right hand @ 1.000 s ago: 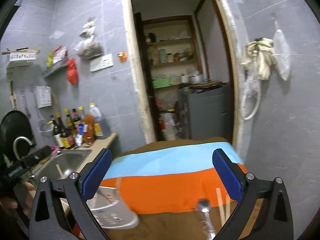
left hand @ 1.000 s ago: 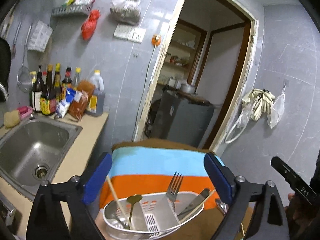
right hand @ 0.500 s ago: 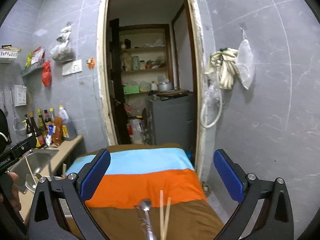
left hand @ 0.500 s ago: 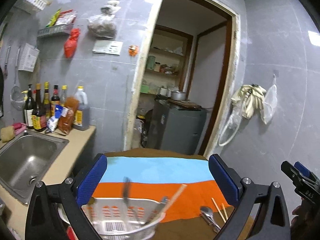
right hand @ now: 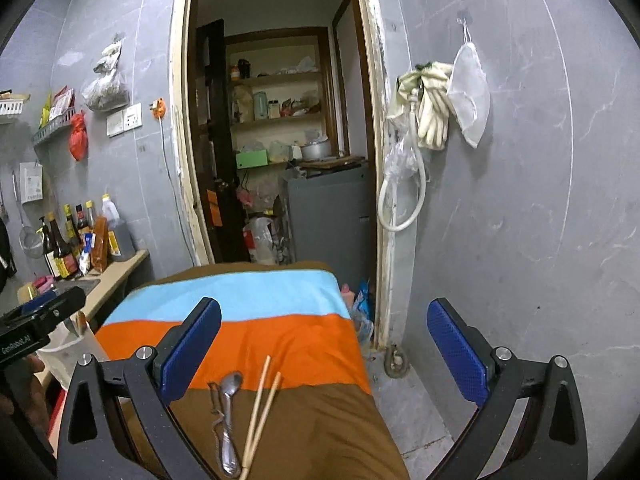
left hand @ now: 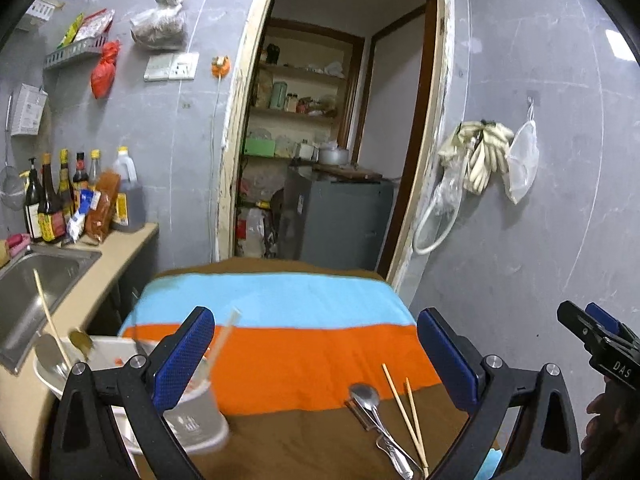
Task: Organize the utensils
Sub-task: 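Grasp the wire steel utensil with the left tool while the right tool grasps a chopstick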
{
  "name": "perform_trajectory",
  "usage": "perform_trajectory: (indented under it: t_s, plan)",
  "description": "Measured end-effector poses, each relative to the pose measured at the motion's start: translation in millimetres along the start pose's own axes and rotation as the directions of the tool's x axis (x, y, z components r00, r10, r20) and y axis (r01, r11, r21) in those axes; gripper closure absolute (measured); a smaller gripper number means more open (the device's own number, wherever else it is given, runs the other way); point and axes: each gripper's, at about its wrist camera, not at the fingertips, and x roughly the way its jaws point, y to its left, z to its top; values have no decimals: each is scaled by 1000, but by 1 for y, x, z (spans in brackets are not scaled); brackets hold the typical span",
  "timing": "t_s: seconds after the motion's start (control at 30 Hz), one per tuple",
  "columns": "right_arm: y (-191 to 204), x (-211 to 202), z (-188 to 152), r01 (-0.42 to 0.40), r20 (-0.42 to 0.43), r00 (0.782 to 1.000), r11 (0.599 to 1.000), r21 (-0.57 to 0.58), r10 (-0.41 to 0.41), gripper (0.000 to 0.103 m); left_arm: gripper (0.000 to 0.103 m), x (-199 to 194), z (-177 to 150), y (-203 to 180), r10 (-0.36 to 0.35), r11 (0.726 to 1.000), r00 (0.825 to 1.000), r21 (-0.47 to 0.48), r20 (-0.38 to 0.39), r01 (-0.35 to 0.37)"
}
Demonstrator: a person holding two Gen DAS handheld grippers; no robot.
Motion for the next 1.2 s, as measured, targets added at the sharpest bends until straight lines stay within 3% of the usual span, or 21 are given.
perform_trajectory:
  t_s: [0.23, 0.6, 0.77, 0.83, 1.0, 1.07, 1.2]
  plan:
    - [-23, 33, -30, -59, -100, 993, 997, 44, 63, 2, 1, 33, -26, -20, 9, 1000, 988, -8, -154, -11]
    - [-34, 85, -88, -142, -230, 960, 985, 100, 162, 3, 2, 95, -72, -26, -8, 999, 919, -37, -394, -7]
    - [-29, 115, -107, -196, -291, 931, 974, 116, 222, 15, 24, 122, -87, -29, -36, 999, 881, -53, -471, 12]
    - [-25, 130, -116, -224, -315, 915, 967, 122, 252, 29, 33, 133, -92, -31, -46, 998, 864, -65, -501, 16]
    - [-14, 157, -134, -273, -359, 884, 955, 120, 298, 52, 48, 155, -103, -33, -68, 996, 824, -89, -562, 22]
    - [-11, 164, -136, -292, -363, 876, 948, 131, 320, 54, 55, 162, -107, -33, -77, 995, 809, -101, -582, 22]
    - [-2, 177, -138, -337, -375, 851, 930, 148, 368, 66, 62, 171, -107, -33, -80, 994, 802, -107, -592, 20]
